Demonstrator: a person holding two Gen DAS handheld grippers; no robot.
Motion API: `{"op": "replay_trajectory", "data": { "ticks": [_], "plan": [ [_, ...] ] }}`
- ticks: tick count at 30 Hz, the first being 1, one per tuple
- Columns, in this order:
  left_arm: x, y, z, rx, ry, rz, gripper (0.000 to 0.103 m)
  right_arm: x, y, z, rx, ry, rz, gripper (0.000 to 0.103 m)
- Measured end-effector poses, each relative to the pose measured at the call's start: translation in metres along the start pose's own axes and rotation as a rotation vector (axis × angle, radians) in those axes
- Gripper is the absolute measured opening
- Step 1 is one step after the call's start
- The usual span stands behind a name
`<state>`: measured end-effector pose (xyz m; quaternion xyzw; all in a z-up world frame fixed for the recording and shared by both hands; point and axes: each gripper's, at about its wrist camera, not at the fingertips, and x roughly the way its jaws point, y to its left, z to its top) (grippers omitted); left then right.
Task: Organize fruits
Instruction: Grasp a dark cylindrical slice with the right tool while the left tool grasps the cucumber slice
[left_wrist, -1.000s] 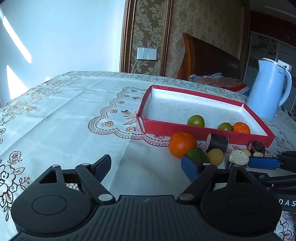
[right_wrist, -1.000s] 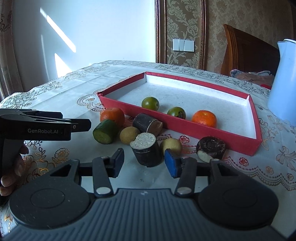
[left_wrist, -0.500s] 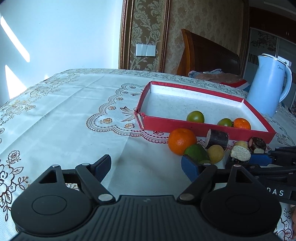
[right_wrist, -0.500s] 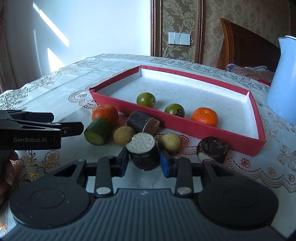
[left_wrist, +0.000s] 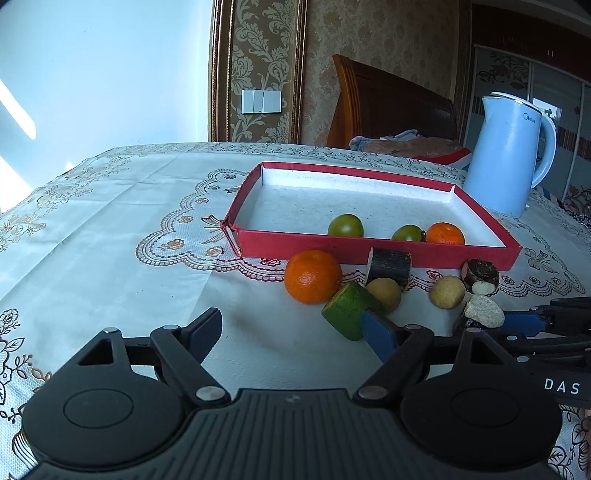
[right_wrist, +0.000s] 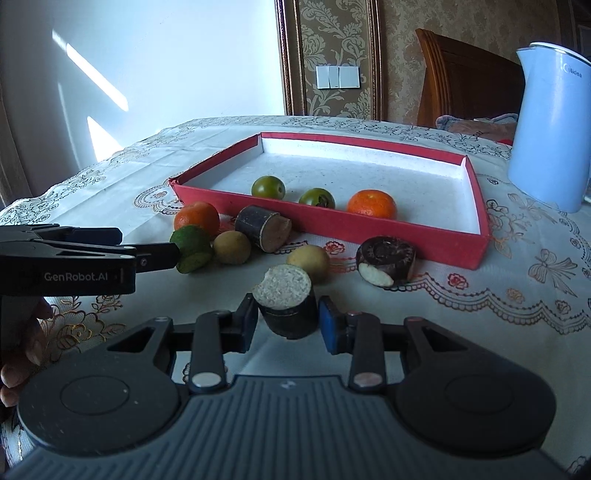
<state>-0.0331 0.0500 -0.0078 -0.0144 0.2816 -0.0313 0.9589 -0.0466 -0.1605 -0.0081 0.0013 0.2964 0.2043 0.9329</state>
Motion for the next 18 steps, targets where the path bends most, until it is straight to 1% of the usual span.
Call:
{"op": "replay_trajectory", "data": {
  "ticks": [8,14,18],
  "plan": [
    [0.000,-0.004,0.000,-0.014,0.008,-0.036,0.083,-0.009,-0.006,-0.005,0.020,-0.019,-0.012,0.033],
    [0.002,-0.007,0.001,-0.017,-0.004,-0.029,0.083,-0.009,-0.007,-0.006,0.035,-0.023,-0.007,0.033],
    [0.008,-0.014,0.004,0.000,0.005,-0.027,0.083,-0.010,-0.009,-0.006,0.044,-0.028,-0.004,0.033]
  ]
}}
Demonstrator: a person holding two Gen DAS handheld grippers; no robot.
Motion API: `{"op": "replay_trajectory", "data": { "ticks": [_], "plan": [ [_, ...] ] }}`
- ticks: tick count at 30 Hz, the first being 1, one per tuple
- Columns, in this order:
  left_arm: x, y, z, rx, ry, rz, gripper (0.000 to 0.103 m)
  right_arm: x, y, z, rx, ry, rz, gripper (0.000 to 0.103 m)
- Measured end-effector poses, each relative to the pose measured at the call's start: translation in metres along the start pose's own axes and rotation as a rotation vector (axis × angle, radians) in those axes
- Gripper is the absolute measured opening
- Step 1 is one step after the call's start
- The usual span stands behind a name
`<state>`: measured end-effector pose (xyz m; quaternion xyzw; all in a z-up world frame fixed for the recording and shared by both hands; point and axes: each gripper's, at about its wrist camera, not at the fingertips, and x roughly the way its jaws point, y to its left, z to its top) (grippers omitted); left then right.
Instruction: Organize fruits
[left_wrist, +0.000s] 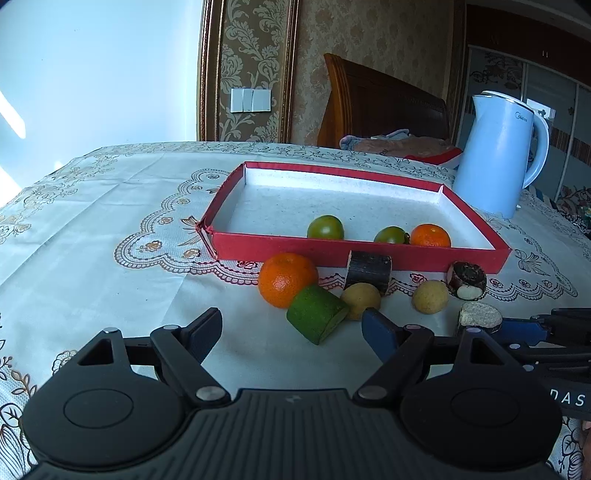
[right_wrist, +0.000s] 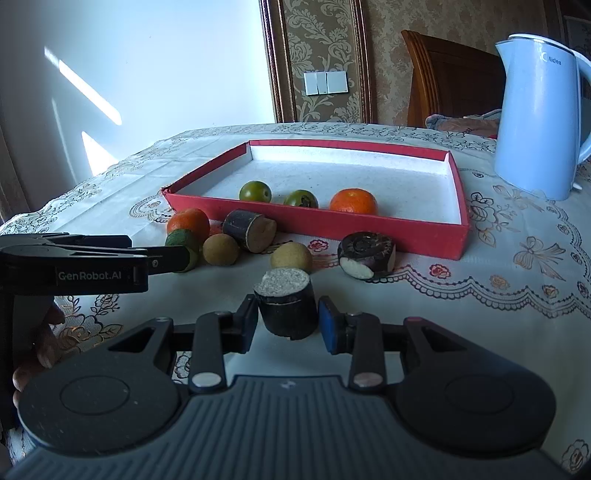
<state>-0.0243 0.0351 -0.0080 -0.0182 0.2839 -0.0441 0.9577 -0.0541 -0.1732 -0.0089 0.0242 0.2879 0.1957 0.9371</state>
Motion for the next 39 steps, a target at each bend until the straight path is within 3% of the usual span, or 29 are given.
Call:
{"op": "replay_trajectory", "data": {
  "ticks": [14,17,21,29,39],
  "plan": [
    [0.019,-0.011,0.007,-0.012,0.036,0.019,0.083,0.006,0.000,0.004,-0.002,0.013,-0.006,0.034],
    [0.018,-0.012,0.006,-0.004,0.038,0.009,0.082,0.006,0.002,0.005,-0.012,0.008,-0.007,0.041],
    [0.017,-0.012,0.006,-0.012,0.024,0.017,0.082,0.004,0.000,0.005,0.003,-0.006,-0.007,0.036],
    [0.015,-0.018,0.004,-0.001,0.020,-0.006,0.059,0.004,-0.002,0.004,0.010,-0.012,-0.005,0.033],
    [0.013,-0.018,0.003,-0.005,0.006,0.001,0.043,0.004,-0.003,0.004,0.018,-0.015,0.000,0.033]
  ]
}}
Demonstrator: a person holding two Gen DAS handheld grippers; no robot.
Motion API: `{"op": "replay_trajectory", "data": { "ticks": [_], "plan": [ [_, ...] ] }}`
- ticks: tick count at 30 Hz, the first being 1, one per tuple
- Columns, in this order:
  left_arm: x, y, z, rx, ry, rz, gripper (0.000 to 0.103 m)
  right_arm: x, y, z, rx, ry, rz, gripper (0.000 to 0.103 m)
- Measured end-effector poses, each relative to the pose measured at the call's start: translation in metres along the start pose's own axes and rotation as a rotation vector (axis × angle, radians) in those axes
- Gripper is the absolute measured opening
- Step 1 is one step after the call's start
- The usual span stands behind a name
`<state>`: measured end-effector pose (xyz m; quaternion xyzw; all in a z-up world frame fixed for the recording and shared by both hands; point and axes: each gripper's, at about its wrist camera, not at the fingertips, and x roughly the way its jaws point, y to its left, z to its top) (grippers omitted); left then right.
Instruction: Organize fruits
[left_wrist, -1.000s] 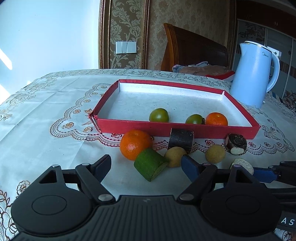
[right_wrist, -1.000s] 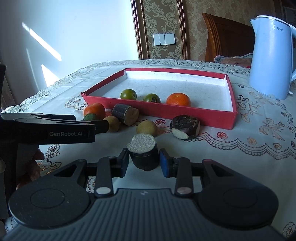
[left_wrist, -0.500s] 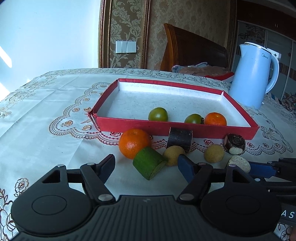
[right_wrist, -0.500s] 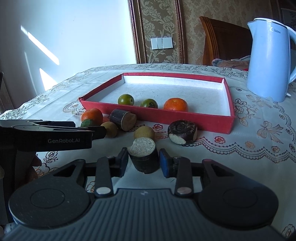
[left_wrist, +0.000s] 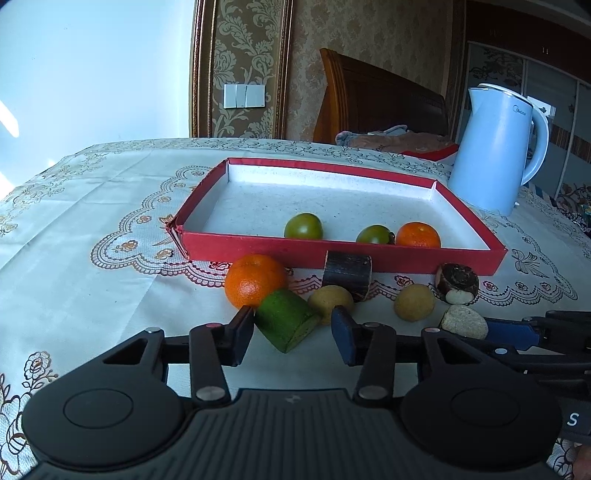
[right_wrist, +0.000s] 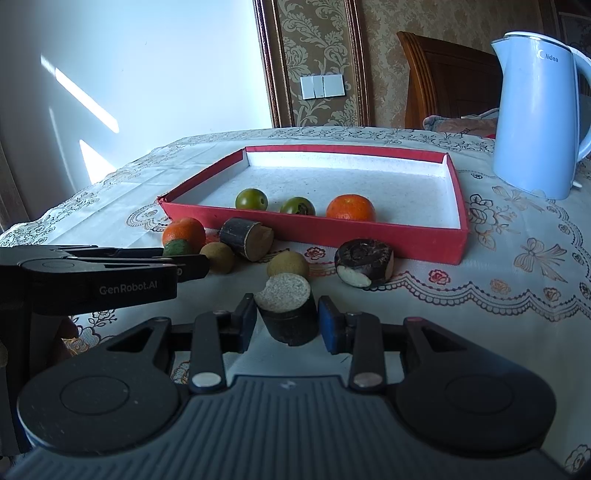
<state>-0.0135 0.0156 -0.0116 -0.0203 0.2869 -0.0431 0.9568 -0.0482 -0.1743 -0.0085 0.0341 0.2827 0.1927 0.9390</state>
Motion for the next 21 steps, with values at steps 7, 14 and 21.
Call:
{"op": "replay_trajectory", "data": {
  "ticks": [7,14,21],
  "plan": [
    [-0.0007,0.0005,-0.0002,-0.004,-0.004,0.005,0.040,0.0003,-0.0003,0.0001,0.002,0.001,0.001,0.033],
    [-0.0013,0.0016,-0.0004,-0.013,-0.005,0.009,0.039,0.0012,0.0001,-0.0005,-0.002,0.002,-0.004,0.033],
    [-0.0022,0.0005,-0.0008,-0.023,-0.003,0.017,0.038,0.0019,0.0022,-0.0009,-0.011,0.004,-0.012,0.033]
  ]
}}
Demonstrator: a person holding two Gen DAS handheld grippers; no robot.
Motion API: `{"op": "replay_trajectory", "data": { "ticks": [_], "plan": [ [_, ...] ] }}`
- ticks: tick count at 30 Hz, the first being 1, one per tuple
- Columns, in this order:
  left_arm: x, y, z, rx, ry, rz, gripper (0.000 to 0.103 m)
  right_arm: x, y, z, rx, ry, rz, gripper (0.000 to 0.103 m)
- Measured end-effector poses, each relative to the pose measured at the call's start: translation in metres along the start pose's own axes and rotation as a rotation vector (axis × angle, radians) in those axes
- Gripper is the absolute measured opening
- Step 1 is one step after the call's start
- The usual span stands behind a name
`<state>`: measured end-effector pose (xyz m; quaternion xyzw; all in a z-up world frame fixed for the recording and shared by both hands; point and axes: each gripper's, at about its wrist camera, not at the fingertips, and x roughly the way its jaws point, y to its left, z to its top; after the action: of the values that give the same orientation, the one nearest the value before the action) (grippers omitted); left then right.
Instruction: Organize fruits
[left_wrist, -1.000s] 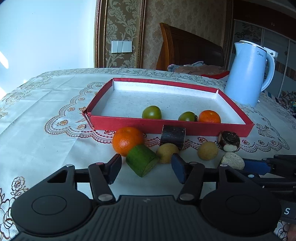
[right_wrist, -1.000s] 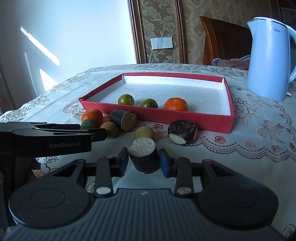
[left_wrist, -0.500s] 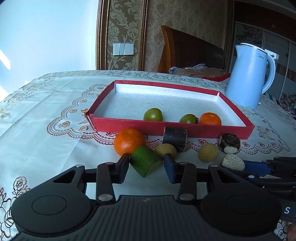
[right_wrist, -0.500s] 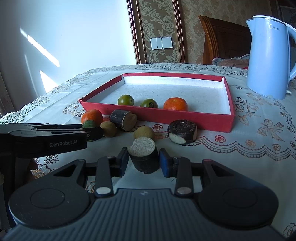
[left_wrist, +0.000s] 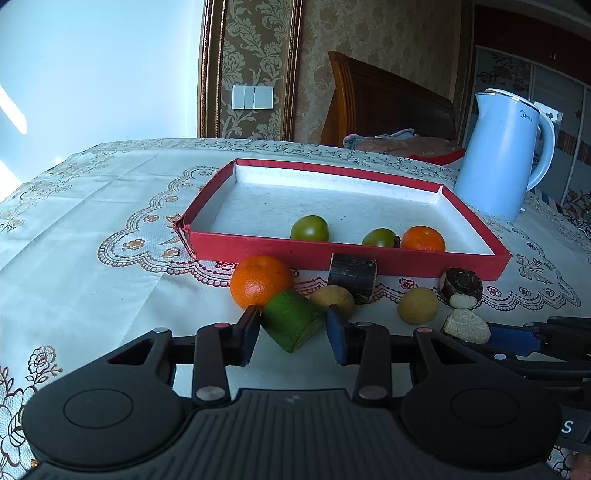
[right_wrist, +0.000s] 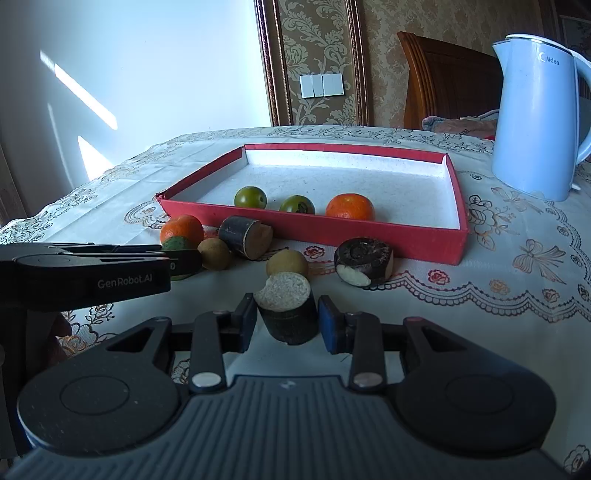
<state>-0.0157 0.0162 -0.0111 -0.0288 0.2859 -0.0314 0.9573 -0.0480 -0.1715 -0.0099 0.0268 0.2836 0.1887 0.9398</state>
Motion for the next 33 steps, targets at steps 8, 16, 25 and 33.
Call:
{"op": "replay_trajectory", "data": {
  "ticks": [8,16,25,33],
  "plan": [
    [-0.0001,-0.0025,-0.0002,0.002,-0.003,0.013,0.038,0.0003,0.0021,0.0001,-0.016,-0.001,-0.011,0.033],
    [-0.0007,-0.0064,-0.0015,0.023,-0.010,0.032,0.038,0.0006,0.0048,0.0000,-0.031,-0.001,-0.023,0.033],
    [-0.0006,-0.0041,-0.0006,0.015,-0.016,0.053,0.038,-0.0007,0.0064,-0.0005,-0.044,-0.004,-0.039,0.033],
    [-0.0036,-0.0032,-0.0013,0.007,-0.033,0.067,0.038,-0.0009,0.0071,-0.0006,-0.052,-0.008,-0.050,0.033]
  ]
}}
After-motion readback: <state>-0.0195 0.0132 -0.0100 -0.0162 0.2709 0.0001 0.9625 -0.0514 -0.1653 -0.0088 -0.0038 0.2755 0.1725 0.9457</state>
